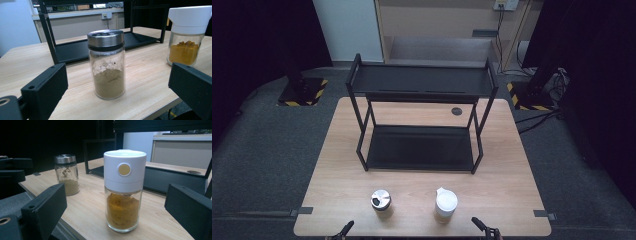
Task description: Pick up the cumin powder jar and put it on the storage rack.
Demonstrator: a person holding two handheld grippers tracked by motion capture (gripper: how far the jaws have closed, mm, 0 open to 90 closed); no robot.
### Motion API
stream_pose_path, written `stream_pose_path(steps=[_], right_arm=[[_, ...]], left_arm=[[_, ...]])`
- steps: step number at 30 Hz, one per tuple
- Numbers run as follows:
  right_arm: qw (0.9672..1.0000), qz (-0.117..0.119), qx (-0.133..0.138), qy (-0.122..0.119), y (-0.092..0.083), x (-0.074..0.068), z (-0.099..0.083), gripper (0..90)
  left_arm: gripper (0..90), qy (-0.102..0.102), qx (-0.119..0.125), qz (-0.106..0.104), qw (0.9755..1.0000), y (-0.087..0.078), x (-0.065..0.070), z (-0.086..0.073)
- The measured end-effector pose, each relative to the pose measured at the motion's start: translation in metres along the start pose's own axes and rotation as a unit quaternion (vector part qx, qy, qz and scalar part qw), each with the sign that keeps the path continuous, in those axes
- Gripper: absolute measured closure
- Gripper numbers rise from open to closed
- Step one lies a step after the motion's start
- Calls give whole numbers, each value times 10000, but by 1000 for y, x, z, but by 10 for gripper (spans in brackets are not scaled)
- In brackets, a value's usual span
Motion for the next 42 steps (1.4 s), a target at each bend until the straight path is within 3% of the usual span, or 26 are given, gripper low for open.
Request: stream_pose_path(steps=[11,15,26,30,33,42], right_arm=[[9997,-130,104,190,-9,4,-5,36],[9997,-123,90,170,-9,3,-5,36],[9997,-119,83,194,-9,3,-6,37],[9997,-120,65,209,-9,4,-7,37],[9997,-123,59,202,-8,4,-7,39],[9997,-158,54,196,-10,5,-7,40]], left_arm=[[3,2,68,76,9999,24,-2,-2],[3,-29,85,-55,9999,34,-6,-4],[3,-123,22,-126,9998,50,-6,-9],[4,-154,-13,-12,9999,56,-5,-13],[8,-237,-23,7,9997,61,-7,-15],[14,-237,-65,59,9997,73,-10,-16]])
Point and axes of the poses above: each handheld gripper's, and its own axes: y roughly forward along the jaws, z roughly out of its top, x roughly to its right, the point moved 3 cm from there along y, roughly forward along the jaws, and after that the axes turned 5 degrees about x, right-handed, at the moved point
